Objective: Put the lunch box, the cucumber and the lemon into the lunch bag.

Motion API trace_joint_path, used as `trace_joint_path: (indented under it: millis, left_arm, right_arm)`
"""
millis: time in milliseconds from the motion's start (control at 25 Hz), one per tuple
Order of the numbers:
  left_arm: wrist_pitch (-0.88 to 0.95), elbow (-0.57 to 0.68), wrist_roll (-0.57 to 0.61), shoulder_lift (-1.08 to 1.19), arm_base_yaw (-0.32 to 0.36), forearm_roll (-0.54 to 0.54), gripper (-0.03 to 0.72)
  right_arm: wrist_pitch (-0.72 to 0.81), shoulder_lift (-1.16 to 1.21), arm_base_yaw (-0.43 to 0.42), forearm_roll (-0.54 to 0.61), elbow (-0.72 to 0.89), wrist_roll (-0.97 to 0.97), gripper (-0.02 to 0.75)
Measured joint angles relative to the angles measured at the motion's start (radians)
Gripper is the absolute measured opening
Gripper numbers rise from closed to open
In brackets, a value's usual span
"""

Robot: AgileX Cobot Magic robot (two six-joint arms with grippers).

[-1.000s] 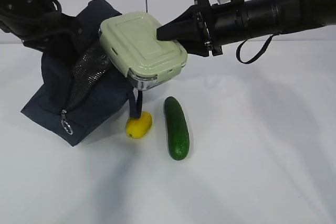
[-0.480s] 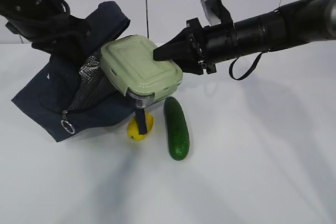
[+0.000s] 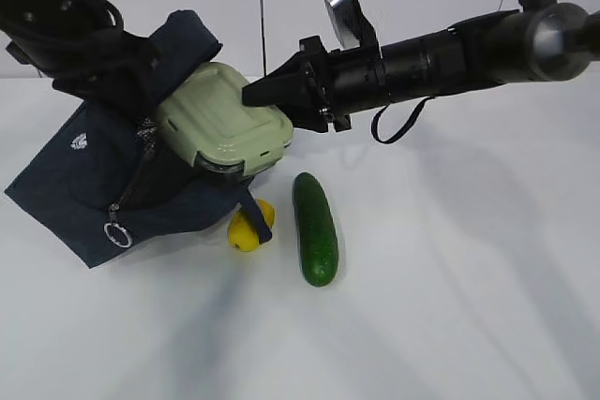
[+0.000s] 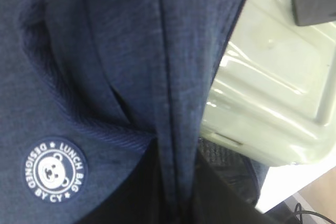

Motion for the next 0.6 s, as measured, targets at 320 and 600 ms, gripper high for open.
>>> trace_joint_path:
  millis: [320,600]
  left_arm:
    - [0.017,0.000,-0.004,0.002,0.000,0.002,0.020]
    - [0.025,0.000,0.001,0.032,0.000,-0.016,0.020]
  right_arm:
    - [-0.010,0.070,0.039,0.033,-0.061,0.000,0.351]
    - [-0.034,0.082,0.056,0.022,-0.074,-0.002,0.351]
